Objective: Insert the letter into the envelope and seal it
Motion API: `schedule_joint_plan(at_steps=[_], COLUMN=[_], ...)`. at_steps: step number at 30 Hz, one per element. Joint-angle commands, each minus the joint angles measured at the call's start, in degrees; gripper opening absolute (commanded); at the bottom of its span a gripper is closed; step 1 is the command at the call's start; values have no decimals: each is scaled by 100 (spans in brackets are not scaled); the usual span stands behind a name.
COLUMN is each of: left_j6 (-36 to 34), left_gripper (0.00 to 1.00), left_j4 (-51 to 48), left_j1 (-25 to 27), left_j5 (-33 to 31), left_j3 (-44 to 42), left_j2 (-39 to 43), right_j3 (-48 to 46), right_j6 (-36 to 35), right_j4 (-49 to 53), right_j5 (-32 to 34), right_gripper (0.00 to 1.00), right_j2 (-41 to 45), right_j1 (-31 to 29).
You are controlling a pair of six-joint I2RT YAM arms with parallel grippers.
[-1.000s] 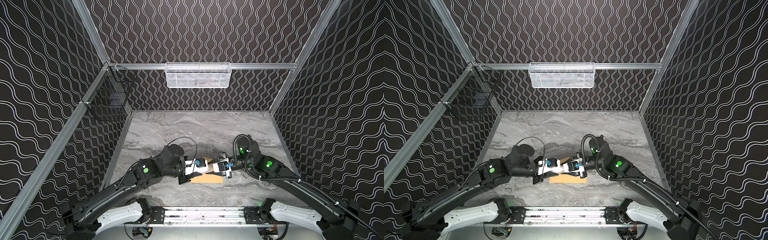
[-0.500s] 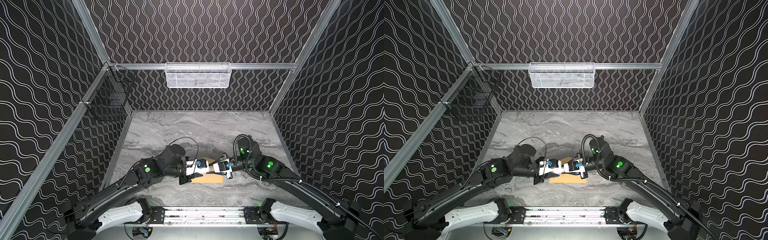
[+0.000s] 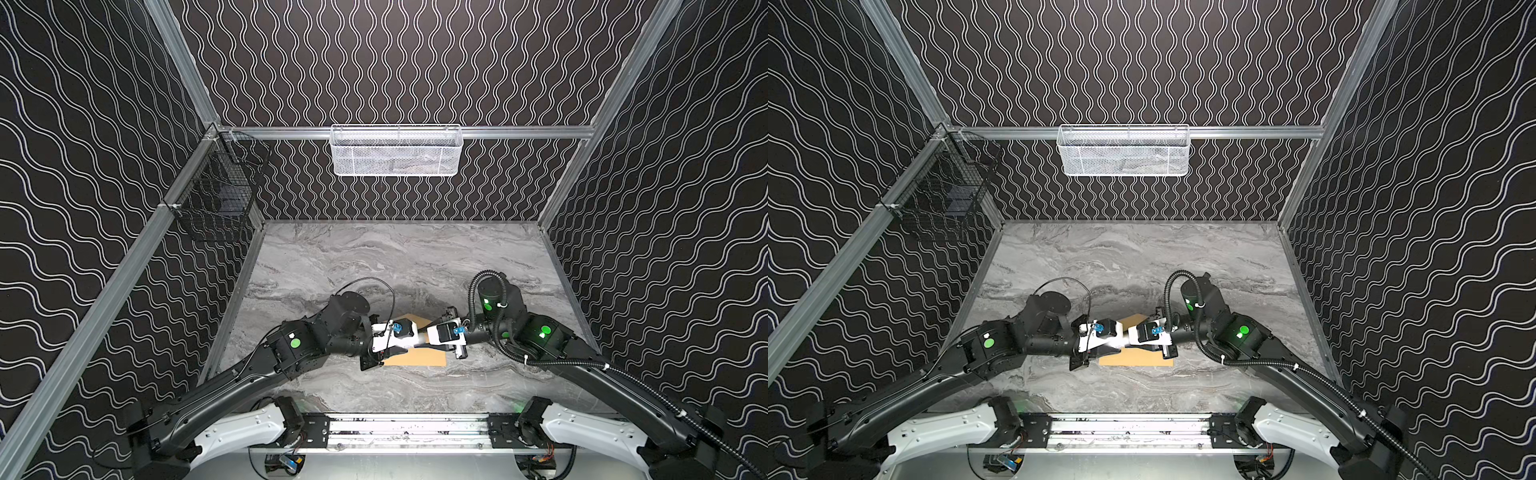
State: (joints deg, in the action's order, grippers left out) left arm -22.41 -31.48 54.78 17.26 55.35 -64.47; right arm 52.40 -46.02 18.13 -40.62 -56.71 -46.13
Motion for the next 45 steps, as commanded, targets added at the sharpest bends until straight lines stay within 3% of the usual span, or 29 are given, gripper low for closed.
schedule_joint_plan(at_steps=[1, 19, 25, 30, 36, 38, 41, 45], left_j6=[334, 367, 736, 1702, 3041, 3473, 3833, 3966], left_gripper=[0, 0, 0, 0, 0, 0, 0, 0], left_j4=[-375, -211, -151, 297, 1077, 1289, 1581, 1696], left_j1=[-16, -16, -12, -12, -12, -12, -12, -12], left_j5=[-366, -562, -797, -1097, -1063, -1179, -1309, -1364], left_j3=[-42, -276, -244, -469, -877, -997, -1182, -1251], left_j2=[-9, 75, 159, 332, 286, 194, 83, -57], right_j3=[-82, -222, -313, -581, -814, -720, -453, -491], right_j6=[158, 344, 804, 2214, 4552, 5677, 6387, 6589], right_j4=[-200, 64, 90, -164, 353, 947, 1761, 1846], right_j5=[256, 695, 959, 2007, 4142, 4961, 4764, 4210], right_gripper=[0, 0, 0, 0, 0, 0, 0, 0], right_j2=[154, 529, 561, 617, -7, -484, -1376, -2284], right_j1=[-1, 170, 402, 431, 435, 577, 1202, 1755])
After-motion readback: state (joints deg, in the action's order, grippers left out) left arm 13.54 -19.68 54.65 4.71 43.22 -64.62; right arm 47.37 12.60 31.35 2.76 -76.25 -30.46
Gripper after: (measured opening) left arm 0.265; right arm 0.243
